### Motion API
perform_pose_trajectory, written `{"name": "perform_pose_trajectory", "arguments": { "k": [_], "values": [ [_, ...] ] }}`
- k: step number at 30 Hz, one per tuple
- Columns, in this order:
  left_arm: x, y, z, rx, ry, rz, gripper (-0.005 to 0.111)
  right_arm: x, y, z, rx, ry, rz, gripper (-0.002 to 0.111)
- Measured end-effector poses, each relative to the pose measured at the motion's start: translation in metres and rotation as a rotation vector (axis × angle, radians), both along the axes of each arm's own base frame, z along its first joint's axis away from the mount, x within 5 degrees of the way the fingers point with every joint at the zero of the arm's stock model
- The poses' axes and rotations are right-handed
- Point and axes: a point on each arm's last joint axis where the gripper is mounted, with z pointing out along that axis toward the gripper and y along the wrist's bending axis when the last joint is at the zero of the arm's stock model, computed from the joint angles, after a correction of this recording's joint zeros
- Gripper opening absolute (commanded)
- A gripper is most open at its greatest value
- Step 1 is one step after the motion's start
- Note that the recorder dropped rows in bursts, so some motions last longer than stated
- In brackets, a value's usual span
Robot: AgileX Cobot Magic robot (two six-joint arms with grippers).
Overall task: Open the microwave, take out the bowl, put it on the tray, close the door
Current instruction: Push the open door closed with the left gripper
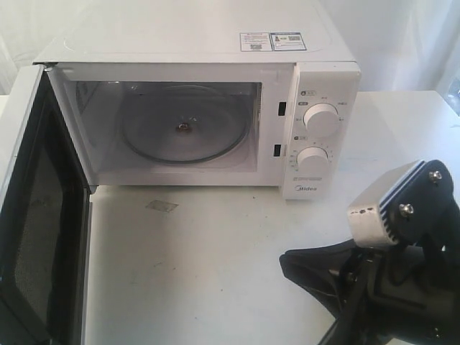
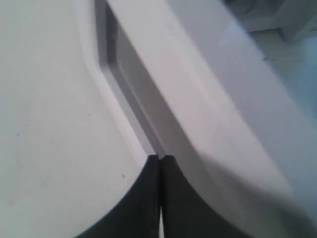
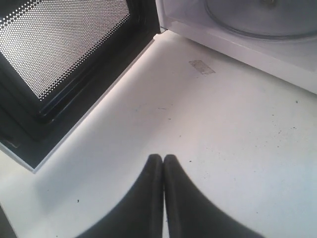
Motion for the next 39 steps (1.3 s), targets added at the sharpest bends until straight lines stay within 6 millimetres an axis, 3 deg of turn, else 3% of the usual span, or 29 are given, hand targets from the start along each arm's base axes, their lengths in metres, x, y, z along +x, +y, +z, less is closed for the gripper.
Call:
{"name": "perform_pose_trajectory", "arguments": {
  "k": [6, 17, 22, 30, 39],
  "values": [
    [0.014, -0.015, 0.006, -0.103, -0.097, -0.174, 0.000, 0.000, 0.000, 0.000, -0.001, -0.001, 0.001, 0.000],
    [0.048, -0.026, 0.006, -0.210, -0.222, -0.293, 0.000, 0.001, 0.001, 0.002, 0.025, -0.028, 0.002, 0.000],
    [0.064, -0.029, 0.009, -0.281, -0.325, -0.326, 0.000, -0.006, 0.004, -0.006, 0.063, -0.061, 0.042, 0.000],
    [0.089, -0.031, -0.005, -0.314, -0.337, -0.334, 0.000, -0.021, 0.016, -0.008, 0.139, -0.082, 0.147, 0.000],
    [0.112, -0.052, -0.022, -0.305, -0.386, -0.432, 0.000, -0.044, 0.033, 0.005, 0.289, -0.126, 0.306, 0.000]
  ]
}}
